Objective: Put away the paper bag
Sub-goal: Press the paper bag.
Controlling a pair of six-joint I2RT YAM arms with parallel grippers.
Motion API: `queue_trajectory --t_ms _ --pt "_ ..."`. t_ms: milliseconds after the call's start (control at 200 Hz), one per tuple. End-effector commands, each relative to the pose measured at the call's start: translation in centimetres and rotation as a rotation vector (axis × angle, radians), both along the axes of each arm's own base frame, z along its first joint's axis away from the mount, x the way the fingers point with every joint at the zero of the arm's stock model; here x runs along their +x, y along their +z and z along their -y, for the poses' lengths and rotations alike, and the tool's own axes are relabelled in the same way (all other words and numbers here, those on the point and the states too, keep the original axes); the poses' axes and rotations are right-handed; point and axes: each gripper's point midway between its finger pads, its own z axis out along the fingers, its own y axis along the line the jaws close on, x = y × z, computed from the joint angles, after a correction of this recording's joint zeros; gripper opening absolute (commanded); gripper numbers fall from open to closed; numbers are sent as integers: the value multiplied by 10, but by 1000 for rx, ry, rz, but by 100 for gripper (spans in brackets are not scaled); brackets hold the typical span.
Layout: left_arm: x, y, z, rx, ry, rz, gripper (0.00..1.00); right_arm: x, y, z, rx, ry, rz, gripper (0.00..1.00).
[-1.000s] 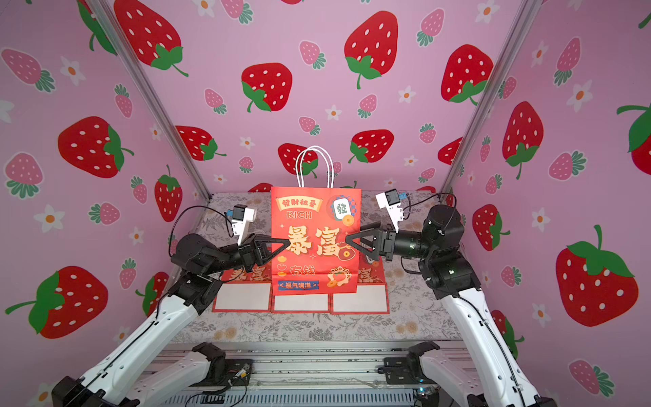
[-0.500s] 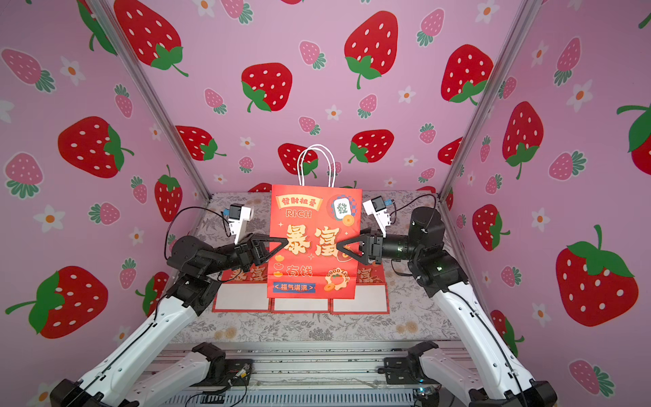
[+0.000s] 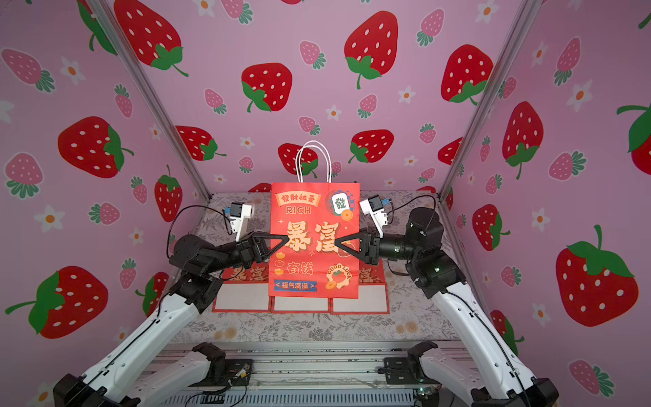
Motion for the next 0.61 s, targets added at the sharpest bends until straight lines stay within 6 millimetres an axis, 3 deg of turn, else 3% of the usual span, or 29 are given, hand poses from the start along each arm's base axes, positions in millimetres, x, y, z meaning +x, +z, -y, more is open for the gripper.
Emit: queue_trajectory --t_ms 0,280,485,600 --pt "-5 19 -2 -29 6 70 0 -11 15 1 21 18 32 6" --pt "-11 14 -3 13 1 84 1 -4 12 9 -55 -80 -2 0" --pt "-15 13 -3 28 -11 95 67 -4 18 15 -65 -111 10 0" --pt "-15 11 -4 51 11 100 86 0 16 23 -121 -172 23 0"
